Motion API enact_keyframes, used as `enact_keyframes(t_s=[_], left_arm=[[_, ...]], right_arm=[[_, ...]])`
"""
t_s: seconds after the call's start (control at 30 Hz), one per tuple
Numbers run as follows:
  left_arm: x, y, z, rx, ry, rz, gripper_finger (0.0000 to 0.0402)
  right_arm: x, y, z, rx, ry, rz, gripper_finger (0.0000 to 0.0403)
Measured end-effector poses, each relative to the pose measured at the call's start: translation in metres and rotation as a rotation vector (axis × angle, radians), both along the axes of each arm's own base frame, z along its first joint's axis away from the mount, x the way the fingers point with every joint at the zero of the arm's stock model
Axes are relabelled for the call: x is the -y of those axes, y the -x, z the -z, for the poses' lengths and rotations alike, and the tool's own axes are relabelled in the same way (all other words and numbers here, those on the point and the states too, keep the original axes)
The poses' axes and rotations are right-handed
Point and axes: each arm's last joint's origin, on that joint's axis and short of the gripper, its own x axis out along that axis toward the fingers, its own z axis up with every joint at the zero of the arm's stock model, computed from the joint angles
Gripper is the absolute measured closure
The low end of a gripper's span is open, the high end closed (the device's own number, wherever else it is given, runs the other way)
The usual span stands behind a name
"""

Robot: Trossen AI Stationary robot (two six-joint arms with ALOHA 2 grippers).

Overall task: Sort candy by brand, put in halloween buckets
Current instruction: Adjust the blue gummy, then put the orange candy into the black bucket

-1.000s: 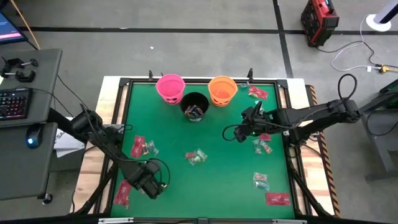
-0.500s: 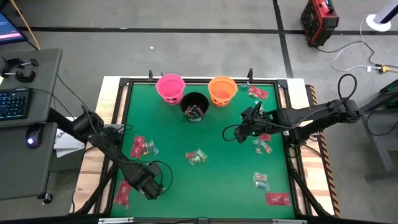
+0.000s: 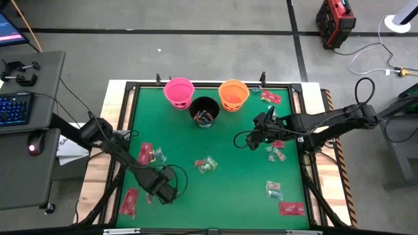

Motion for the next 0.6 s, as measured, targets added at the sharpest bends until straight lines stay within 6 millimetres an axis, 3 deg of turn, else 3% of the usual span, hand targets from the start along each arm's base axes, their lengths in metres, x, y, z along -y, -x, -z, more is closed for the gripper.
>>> enact_keyframes(t_s=[0.13,0.37,0.6], left_arm=[[0.001,0.002,-0.004,-0.047,0.080,-0.016,0.0256],[0.001,0.009,-0.027,0.025,0.098,-0.098,0.0256],[0.022,0.035,-0.044,0.031,0.151,-0.318,0.0256]], right_arm=[[0.000,0.000,0.000,0.000,0.000,0.000,0.0101],[0.000,0.000,0.000,0.000,0.000,0.000,0.0101],[0.000,0.000,0.000,-0.002,0.014,-0.005,0.0101]])
